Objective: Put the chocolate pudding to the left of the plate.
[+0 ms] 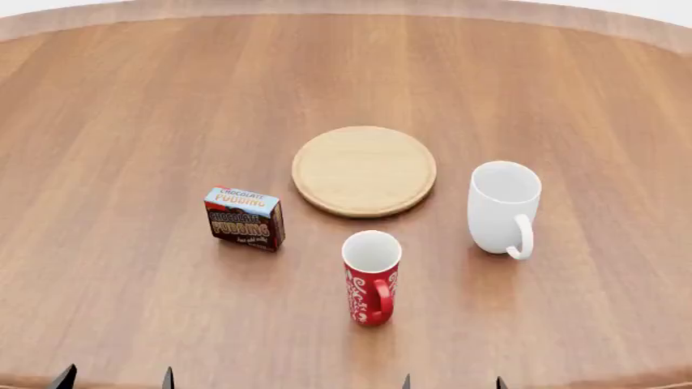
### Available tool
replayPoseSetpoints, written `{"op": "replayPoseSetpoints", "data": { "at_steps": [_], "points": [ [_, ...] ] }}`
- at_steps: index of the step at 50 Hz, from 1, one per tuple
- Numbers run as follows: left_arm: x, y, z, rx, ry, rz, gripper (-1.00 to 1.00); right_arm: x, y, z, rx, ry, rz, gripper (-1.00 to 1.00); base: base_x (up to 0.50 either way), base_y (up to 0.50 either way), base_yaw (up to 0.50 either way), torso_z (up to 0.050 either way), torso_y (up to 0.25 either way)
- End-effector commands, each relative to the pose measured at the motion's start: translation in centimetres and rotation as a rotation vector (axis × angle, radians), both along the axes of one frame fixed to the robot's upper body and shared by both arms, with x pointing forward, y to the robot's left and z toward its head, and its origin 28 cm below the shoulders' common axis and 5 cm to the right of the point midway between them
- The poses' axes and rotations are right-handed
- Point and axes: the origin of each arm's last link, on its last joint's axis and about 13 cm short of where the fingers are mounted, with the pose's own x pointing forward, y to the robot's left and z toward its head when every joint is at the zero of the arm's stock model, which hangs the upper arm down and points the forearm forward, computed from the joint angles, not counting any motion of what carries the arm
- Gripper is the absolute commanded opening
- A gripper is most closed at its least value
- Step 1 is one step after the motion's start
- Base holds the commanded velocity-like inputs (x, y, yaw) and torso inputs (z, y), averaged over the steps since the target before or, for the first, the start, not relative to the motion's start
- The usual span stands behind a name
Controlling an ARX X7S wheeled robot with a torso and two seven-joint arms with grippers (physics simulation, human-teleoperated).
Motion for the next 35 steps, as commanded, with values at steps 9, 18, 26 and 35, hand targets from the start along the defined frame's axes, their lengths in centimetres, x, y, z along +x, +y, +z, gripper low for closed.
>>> {"op": "replayPoseSetpoints", "data": {
  "at_steps": [9, 18, 26, 35],
  "points": [
    [0.08, 0.08, 0.02, 0.005, -0.001, 0.002, 1.0, -0.04, -0.09, 0.02, -0.011, 0.012, -0.016, 1.0, 0.0, 0.0, 0.0, 0.0, 0.0],
    [0.06, 0.01, -0.01, 0.005, -0.001, -0.003, 1.0, 0.02, 0.0, -0.05, -0.05, 0.015, -0.032, 1.0, 0.0, 0.02, 0.0, 0.0, 0.0],
    [-0.08, -0.02, 0.17, 0.005, -0.003, -0.005, 1.0, -0.01, 0.0, -0.01, -0.032, 0.021, -0.022, 1.0, 0.0, 0.45, 0.0, 0.0, 0.0],
    [-0.03, -0.04, -0.07, 0.007, -0.001, -0.008, 1.0, 0.01, 0.05, -0.12, -0.027, 0.022, -0.009, 1.0, 0.0, 0.5, 0.0, 0.0, 0.0]
  ]
}}
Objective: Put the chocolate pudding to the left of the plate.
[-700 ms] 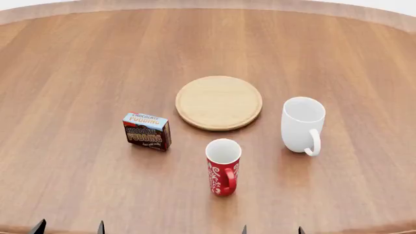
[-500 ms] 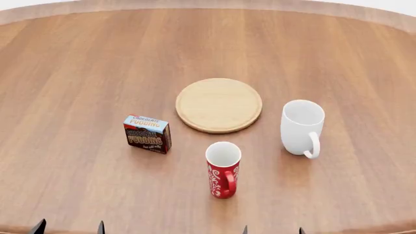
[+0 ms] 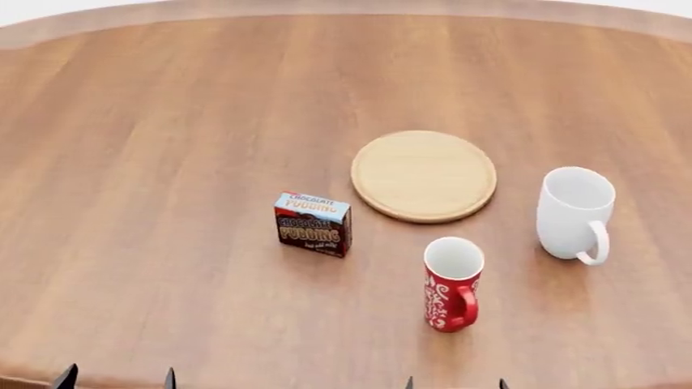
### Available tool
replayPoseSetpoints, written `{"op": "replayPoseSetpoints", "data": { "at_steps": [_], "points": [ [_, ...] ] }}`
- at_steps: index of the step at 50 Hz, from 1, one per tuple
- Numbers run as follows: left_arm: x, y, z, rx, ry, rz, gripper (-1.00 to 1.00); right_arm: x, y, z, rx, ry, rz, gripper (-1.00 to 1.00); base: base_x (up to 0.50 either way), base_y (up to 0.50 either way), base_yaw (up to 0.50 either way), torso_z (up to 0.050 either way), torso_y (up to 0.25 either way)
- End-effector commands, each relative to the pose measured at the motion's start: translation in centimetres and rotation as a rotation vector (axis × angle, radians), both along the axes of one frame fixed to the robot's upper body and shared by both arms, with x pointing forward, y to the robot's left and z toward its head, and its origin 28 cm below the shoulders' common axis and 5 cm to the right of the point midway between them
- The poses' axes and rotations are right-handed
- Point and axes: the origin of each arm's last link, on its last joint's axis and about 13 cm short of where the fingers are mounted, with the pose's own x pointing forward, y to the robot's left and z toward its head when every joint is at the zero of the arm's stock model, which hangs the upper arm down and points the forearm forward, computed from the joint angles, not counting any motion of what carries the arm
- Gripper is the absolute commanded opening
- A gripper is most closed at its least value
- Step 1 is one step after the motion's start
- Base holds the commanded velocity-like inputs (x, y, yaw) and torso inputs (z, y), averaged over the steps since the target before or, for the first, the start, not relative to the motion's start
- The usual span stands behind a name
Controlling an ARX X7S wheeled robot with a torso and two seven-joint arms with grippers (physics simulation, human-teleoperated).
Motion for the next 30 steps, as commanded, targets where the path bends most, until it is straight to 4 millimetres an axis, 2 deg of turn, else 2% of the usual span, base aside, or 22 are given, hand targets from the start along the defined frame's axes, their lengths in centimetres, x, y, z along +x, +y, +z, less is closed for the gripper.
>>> {"op": "replayPoseSetpoints", "data": {
  "at_steps": [1, 25, 30],
  "points": [
    [-0.01, 0.0, -0.06, 0.003, 0.0, -0.002, 1.0, -0.01, 0.06, -0.06, 0.003, 0.003, 0.009, 1.0, 0.0, 0.5, 0.0, 0.0, 0.0],
    [-0.09, -0.09, 0.04, 0.004, 0.002, -0.007, 1.0, 0.05, 0.16, -0.17, 0.01, 0.005, 0.017, 1.0, 0.0, 0.5, 0.0, 0.0, 0.0],
    [-0.06, -0.09, -0.02, 0.004, 0.003, -0.008, 1.0, 0.1, 0.11, -0.22, 0.029, 0.007, 0.021, 1.0, 0.0, 0.11, 0.0, 0.0, 0.0]
  ]
}}
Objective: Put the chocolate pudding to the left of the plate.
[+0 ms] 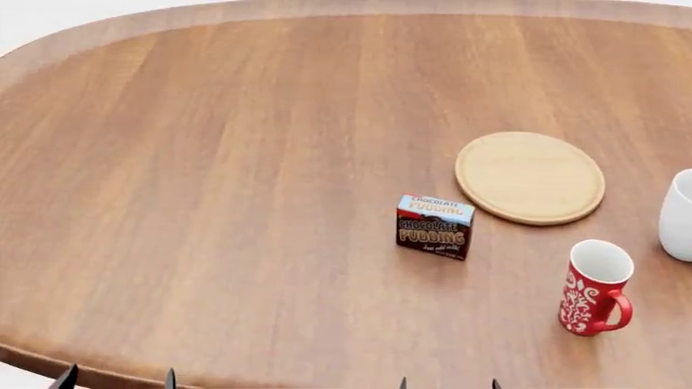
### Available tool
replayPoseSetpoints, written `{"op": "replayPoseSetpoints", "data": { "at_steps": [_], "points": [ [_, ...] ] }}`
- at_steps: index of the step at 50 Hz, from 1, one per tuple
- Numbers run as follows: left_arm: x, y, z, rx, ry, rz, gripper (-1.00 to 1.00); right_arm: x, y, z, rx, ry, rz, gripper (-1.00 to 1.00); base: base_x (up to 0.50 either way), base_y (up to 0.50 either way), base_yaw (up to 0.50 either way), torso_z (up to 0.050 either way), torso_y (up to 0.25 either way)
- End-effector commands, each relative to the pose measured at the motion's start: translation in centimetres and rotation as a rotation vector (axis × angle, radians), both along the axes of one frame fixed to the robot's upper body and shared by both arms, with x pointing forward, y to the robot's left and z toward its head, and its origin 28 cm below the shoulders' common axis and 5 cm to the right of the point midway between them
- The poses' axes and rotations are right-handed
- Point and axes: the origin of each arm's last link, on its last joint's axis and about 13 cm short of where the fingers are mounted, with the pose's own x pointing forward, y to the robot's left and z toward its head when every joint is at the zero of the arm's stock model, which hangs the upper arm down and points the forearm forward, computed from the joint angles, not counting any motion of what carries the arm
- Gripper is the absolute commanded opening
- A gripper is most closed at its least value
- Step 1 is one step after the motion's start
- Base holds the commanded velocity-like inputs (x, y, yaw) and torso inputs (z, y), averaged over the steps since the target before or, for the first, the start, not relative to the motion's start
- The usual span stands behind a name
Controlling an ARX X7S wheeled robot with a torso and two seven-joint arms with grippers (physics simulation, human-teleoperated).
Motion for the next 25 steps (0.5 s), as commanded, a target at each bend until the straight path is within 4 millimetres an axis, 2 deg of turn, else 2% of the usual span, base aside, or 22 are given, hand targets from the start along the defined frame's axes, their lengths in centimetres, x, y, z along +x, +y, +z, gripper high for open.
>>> {"op": "replayPoseSetpoints", "data": {
  "at_steps": [1, 6, 12, 16, 19, 25],
  "points": [
    [0.0, -0.1, -0.1, -0.002, 0.001, -0.004, 1.0, 0.1, -0.1, -0.1, 0.014, 0.008, 0.005, 1.0, 0.0, 0.0, 0.0, 0.0, 0.0],
    [0.0, -0.1, 0.1, -0.002, -0.007, -0.002, 1.0, 0.1, -0.1, 0.0, 0.007, 0.01, 0.003, 1.0, 0.0, 0.0, 0.0, 0.0, 0.0],
    [-0.4, 0.0, 0.9, 0.012, -0.046, 0.011, 1.0, -0.4, -0.3, 1.0, 0.058, -0.061, 0.0, 1.0, 0.0, 0.0, 0.0, 0.0, 0.0],
    [-1.0, 0.1, 2.0, 0.039, -0.1, 0.024, 1.0, -1.2, -0.4, 2.4, 0.035, -0.123, -0.028, 1.0, 0.0, 0.0, 0.0, 0.0, 0.0],
    [-1.9, 0.2, 3.6, 0.051, -0.161, 0.029, 1.0, -2.2, -0.2, 4.1, 0.014, -0.176, -0.034, 1.0, 0.0, 0.0, 0.0, 0.0, 0.0],
    [-2.7, 0.1, 4.4, 0.042, -0.181, 0.011, 1.0, -3.5, 0.0, 5.9, 0.019, -0.217, -0.016, 1.0, 0.0, 0.0, 0.0, 0.0, 0.0]
  ]
}}
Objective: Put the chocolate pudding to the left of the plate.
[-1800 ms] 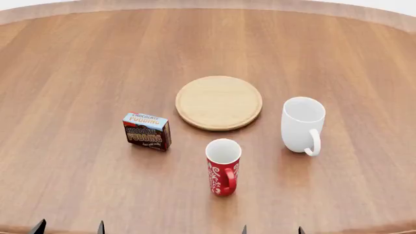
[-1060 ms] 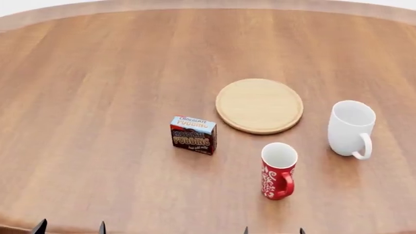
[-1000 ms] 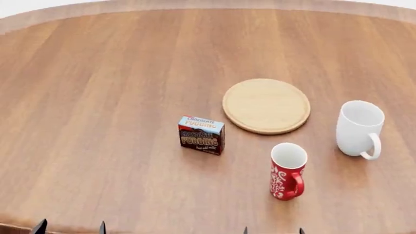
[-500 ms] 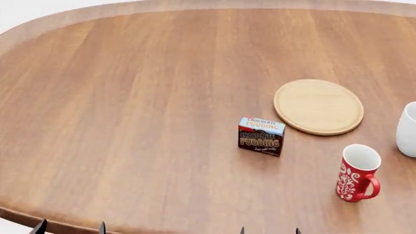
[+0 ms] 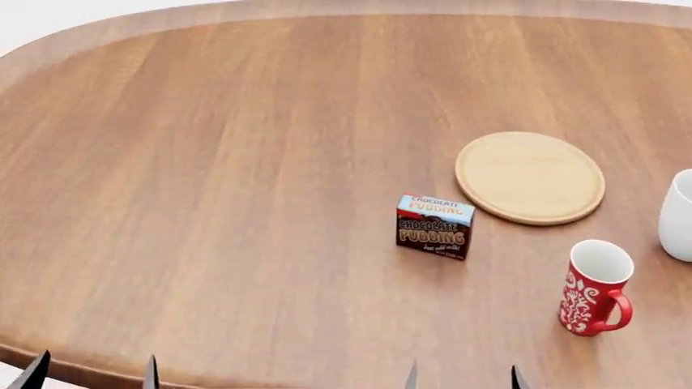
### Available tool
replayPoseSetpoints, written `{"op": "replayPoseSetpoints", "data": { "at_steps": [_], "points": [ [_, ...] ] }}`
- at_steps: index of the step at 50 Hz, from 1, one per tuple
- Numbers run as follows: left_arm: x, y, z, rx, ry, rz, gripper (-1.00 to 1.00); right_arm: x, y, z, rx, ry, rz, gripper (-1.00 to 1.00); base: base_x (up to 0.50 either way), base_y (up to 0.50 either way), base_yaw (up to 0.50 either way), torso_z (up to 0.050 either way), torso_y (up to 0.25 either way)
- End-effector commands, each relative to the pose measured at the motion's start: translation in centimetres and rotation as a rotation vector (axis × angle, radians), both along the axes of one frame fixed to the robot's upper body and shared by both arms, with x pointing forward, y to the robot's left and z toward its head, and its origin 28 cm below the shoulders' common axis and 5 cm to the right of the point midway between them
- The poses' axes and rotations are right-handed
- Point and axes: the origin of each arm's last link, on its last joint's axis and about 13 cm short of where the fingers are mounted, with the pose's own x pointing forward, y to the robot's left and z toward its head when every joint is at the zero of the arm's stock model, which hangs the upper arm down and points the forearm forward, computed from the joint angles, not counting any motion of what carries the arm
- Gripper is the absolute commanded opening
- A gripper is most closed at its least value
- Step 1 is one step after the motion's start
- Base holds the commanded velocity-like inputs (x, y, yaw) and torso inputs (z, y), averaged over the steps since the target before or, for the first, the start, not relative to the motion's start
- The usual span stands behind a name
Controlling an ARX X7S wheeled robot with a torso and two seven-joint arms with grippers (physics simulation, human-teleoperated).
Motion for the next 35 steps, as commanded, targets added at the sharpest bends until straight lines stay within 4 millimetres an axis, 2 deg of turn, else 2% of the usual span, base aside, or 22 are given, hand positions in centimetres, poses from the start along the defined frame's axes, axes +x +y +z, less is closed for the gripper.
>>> {"op": "replayPoseSetpoints", "data": {
  "at_steps": [1, 35],
  "points": [
    [-1.47, -0.03, 2.06, 0.009, -0.077, -0.009, 1.0, -2.05, 0.2, 3.17, -0.002, -0.095, 0.003, 1.0, 0.0, 0.0, 0.0, 0.0, 0.0],
    [-1.23, -0.16, 1.71, -0.011, -0.056, -0.038, 1.0, -1.62, 0.4, 2.6, -0.003, -0.058, 0.032, 1.0, 0.13, 0.0, 0.0, 0.0, 0.0]
  ]
}}
